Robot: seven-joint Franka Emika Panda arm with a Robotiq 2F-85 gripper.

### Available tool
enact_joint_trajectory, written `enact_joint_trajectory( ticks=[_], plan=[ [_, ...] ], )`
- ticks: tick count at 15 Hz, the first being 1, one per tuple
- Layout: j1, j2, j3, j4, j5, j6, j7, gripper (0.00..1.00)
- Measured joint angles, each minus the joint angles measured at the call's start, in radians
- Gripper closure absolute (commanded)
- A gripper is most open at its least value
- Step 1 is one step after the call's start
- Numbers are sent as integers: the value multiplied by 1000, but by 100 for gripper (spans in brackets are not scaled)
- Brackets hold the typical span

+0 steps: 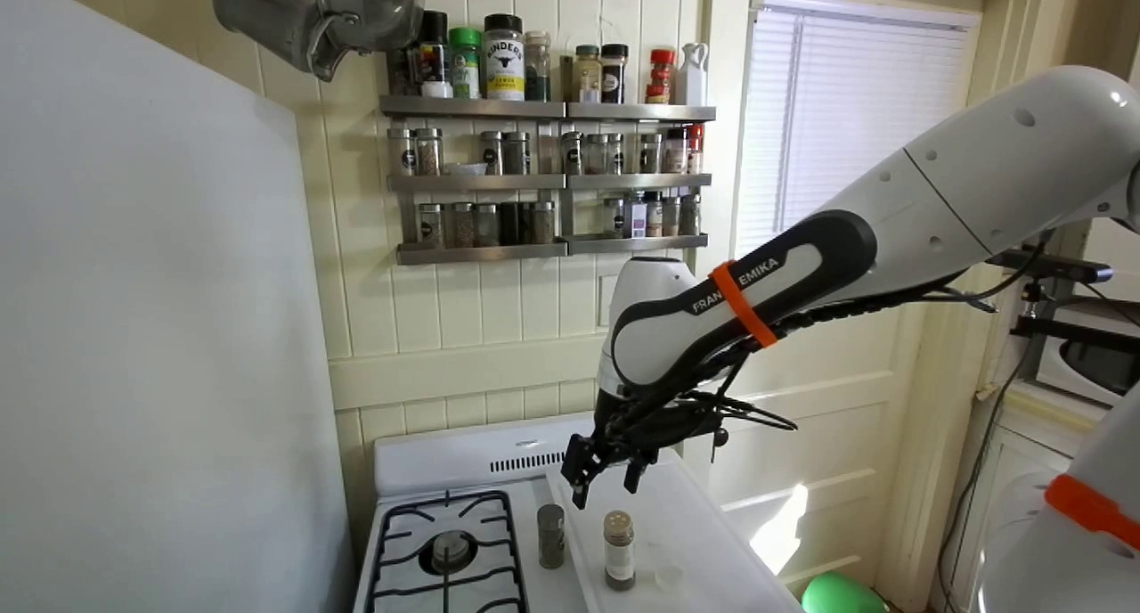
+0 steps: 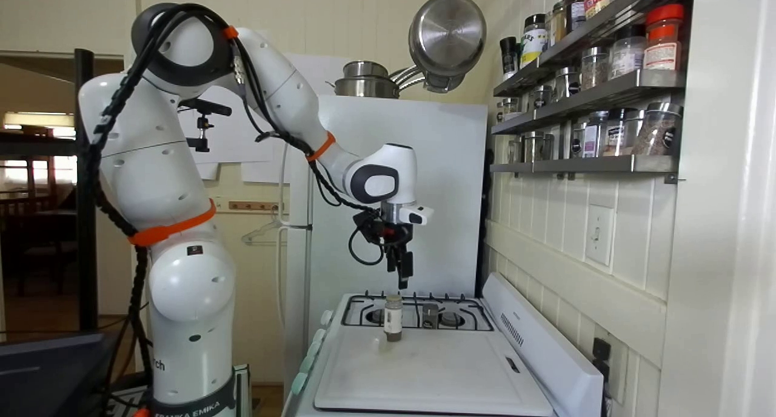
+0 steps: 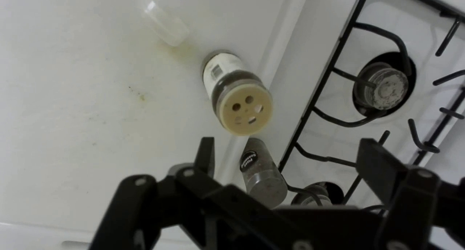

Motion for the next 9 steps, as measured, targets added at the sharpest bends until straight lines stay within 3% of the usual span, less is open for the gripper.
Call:
enact_joint_trajectory(
  ticks=[9],
  plan=[
    [-2,39,-6,0,-9,-108,-6,0]
  ],
)
